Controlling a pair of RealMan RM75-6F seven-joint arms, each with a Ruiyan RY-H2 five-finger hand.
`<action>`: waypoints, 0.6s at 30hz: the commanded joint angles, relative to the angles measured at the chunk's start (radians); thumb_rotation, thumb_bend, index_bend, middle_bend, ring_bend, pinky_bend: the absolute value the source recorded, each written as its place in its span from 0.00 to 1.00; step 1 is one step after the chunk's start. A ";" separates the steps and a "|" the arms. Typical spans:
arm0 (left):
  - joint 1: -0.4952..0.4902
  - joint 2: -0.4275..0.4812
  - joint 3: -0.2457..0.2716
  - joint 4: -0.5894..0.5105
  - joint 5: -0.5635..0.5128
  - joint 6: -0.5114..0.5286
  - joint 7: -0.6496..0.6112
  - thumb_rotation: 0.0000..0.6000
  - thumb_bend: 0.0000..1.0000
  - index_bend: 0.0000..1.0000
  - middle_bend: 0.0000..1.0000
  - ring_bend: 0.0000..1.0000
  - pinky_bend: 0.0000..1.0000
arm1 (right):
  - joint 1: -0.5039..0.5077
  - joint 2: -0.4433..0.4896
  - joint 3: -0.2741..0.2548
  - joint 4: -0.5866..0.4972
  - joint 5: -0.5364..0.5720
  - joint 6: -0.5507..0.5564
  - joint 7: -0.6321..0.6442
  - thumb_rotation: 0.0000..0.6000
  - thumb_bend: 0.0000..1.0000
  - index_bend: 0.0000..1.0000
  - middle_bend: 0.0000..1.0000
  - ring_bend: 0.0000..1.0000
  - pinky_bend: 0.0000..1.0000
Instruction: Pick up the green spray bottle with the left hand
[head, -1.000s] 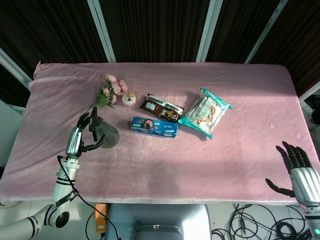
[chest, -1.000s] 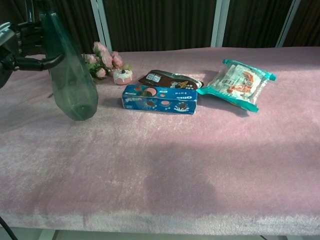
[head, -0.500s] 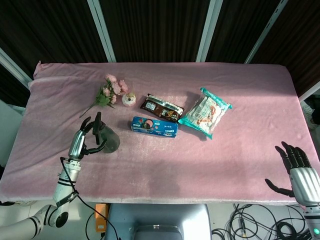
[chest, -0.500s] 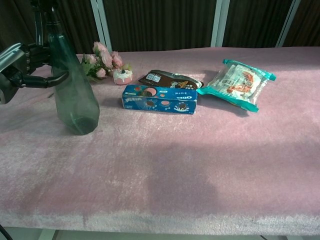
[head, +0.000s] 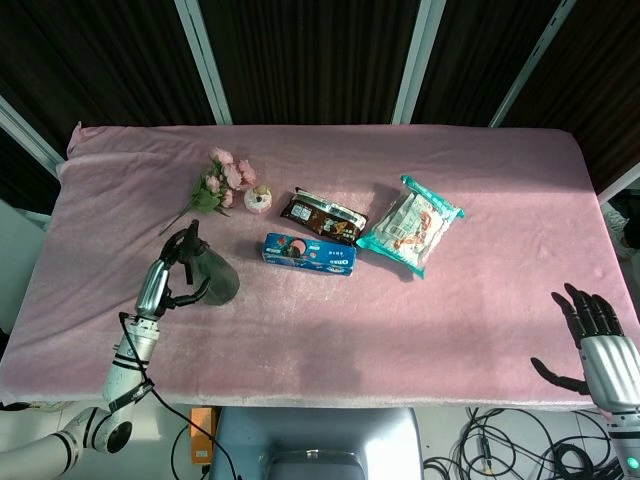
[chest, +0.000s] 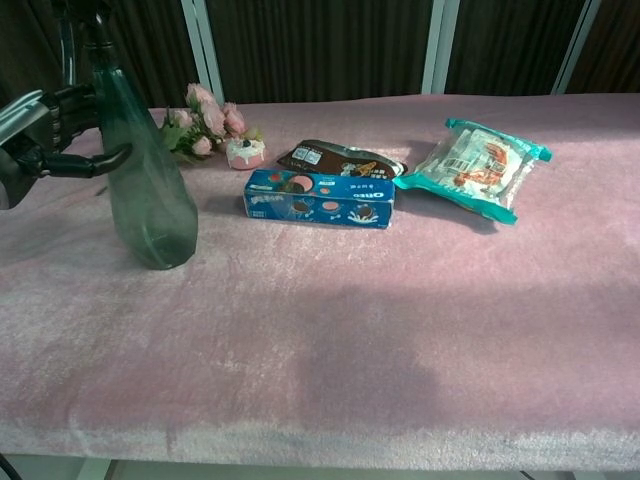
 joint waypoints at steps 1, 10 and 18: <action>0.003 0.002 -0.002 -0.008 0.000 0.005 -0.003 1.00 0.34 0.12 0.22 0.00 0.00 | 0.000 0.000 0.000 0.000 0.000 0.000 -0.001 1.00 0.34 0.00 0.00 0.00 0.00; 0.018 0.026 0.000 -0.042 0.020 0.038 -0.009 0.99 0.32 0.04 0.11 0.00 0.00 | -0.001 -0.002 0.000 0.001 0.001 0.000 -0.007 1.00 0.33 0.00 0.00 0.00 0.00; 0.096 0.268 0.154 -0.089 0.098 0.013 0.269 0.86 0.28 0.00 0.00 0.00 0.00 | -0.006 0.002 -0.003 0.000 -0.002 0.006 -0.004 1.00 0.34 0.00 0.00 0.00 0.00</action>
